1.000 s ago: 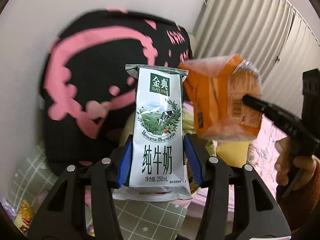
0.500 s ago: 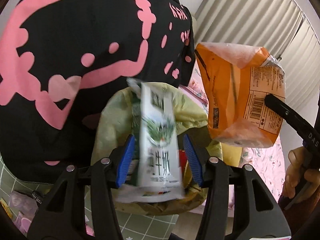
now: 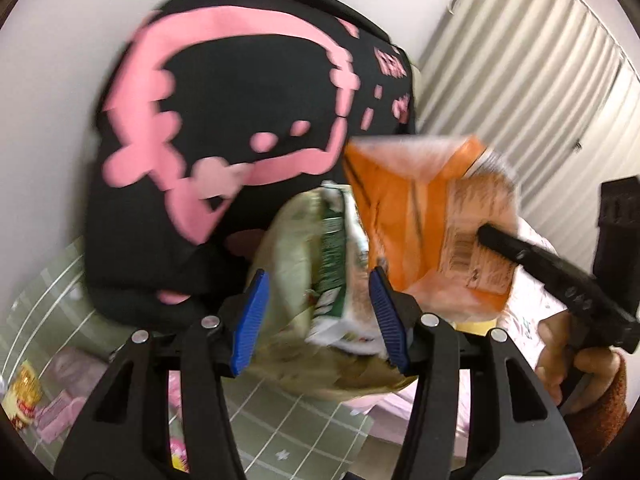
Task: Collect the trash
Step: 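Lift the white milk carton with the left gripper while the right carries the orange bag to the green bag, then open both grippers over the green bag to drop the carton and orange bag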
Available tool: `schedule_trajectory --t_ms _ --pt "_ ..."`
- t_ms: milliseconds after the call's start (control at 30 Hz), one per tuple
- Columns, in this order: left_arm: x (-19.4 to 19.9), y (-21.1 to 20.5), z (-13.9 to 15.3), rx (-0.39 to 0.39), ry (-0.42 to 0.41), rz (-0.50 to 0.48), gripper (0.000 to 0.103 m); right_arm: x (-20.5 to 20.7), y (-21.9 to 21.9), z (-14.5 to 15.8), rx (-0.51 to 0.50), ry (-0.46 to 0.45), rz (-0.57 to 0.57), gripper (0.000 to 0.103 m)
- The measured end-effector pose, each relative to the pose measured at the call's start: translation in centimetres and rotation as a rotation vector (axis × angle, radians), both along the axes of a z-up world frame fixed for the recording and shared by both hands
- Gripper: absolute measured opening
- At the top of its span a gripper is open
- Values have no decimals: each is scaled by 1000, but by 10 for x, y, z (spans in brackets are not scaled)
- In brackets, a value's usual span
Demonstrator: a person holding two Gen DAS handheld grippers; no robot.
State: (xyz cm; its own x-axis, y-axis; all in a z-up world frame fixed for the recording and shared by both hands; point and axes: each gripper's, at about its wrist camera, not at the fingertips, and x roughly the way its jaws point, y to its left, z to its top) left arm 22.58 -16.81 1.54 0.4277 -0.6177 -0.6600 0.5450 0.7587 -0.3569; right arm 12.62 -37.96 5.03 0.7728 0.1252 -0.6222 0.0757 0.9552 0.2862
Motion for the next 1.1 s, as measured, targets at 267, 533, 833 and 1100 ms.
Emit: schedule_trajectory --t_ms 267,533,833,1100 --pt "-10 66 -33 29 66 161 49 49 12 -73 -49 195 36 4" --pt "-26 105 -66 57 130 253 49 64 19 -95 -74 258 41 4" --pt "-33 101 -84 66 133 256 49 30 6 -73 -50 196 -8 14" --pt "-42 106 -83 78 95 273 49 -3 3 -42 -101 104 -58 31"
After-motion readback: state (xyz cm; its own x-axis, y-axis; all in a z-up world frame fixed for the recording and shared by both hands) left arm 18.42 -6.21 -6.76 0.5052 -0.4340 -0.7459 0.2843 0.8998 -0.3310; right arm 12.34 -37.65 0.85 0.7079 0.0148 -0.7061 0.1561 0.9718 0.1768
